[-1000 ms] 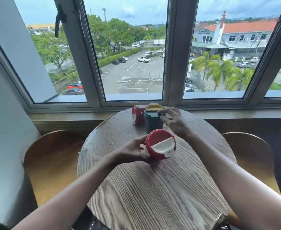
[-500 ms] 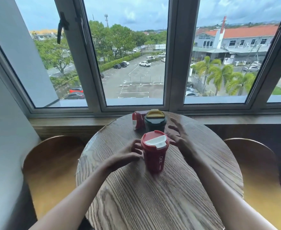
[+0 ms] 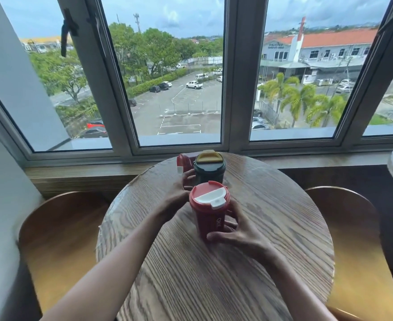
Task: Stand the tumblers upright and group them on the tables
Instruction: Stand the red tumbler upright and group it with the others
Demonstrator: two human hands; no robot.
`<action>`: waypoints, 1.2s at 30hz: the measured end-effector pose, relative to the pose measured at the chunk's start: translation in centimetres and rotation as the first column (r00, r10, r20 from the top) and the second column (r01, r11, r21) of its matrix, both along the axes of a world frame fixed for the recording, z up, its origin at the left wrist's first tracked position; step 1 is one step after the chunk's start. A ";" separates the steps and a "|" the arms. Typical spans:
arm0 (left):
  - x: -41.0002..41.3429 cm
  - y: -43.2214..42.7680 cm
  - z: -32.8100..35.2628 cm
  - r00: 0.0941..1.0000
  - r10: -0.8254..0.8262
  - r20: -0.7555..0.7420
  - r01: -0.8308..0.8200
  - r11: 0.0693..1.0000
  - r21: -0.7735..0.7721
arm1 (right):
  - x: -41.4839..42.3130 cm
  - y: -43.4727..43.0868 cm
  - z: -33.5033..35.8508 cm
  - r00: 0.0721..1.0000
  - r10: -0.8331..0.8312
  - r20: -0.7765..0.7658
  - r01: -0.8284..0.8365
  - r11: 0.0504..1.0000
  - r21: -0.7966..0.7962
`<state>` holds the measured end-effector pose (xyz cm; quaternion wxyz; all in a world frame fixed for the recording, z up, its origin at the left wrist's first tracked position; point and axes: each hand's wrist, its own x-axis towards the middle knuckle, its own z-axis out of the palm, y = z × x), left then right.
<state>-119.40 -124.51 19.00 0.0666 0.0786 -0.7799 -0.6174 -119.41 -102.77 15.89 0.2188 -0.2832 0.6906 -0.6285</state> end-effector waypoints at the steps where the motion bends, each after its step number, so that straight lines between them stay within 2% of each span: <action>1: -0.2 -0.1 -0.1 1.000 -0.020 0.003 0.020 1.000 -0.010 | -0.1 -0.2 -0.2 0.999 -0.014 -0.038 0.015 1.000 0.016; 6: -0.8 0.5 -1.1 1.000 -0.018 -0.023 0.017 0.999 -0.051 | -0.3 -0.7 -0.4 0.969 -0.165 -0.185 0.172 0.985 0.018; 12: -1.2 0.5 -2.1 1.000 -0.004 -0.006 0.004 1.000 -0.030 | -1.7 -0.1 -0.6 0.897 -0.388 -0.213 0.385 0.921 -0.057; 18: -1.3 0.4 -2.3 1.000 -0.023 -0.006 0.023 1.000 0.018 | -2.5 -0.3 -0.8 0.904 -0.361 -0.230 0.369 0.929 -0.010; 22: -0.8 0.6 -2.4 1.000 -0.018 -0.012 0.017 0.999 -0.042 | -2.6 0.0 -0.7 0.928 -0.321 -0.188 0.330 0.944 0.018; 24: -0.6 0.3 -2.8 0.990 0.112 -0.080 -0.124 0.979 -0.162 | -2.8 0.8 0.1 0.953 -0.249 -0.172 0.261 0.964 0.051; 26: -0.6 -0.3 -2.6 0.930 0.302 -0.211 -0.354 0.889 -0.290 | -3.0 1.9 1.4 0.969 -0.193 -0.155 0.200 0.979 0.030; 28: -1.0 -1.2 -1.7 0.849 0.420 -0.320 -0.515 0.794 -0.323 | -3.3 2.5 3.0 0.965 -0.214 -0.153 0.209 0.977 -0.043; 30: -2.0 -2.2 -0.4 0.821 0.458 -0.342 -0.559 0.766 -0.316 | -3.9 2.1 5.0 0.947 -0.268 -0.177 0.257 0.963 -0.082; 33: -4.0 -3.3 1.6 0.879 0.446 -0.170 -0.478 0.823 -0.308 | -6.0 -0.1 7.8 0.905 -0.312 -0.289 0.320 0.947 -0.021; 36: -5.3 -3.7 2.0 0.943 0.329 0.052 -0.305 0.915 -0.265 | -8.0 -2.5 9.0 0.892 -0.203 -0.405 0.281 0.949 0.143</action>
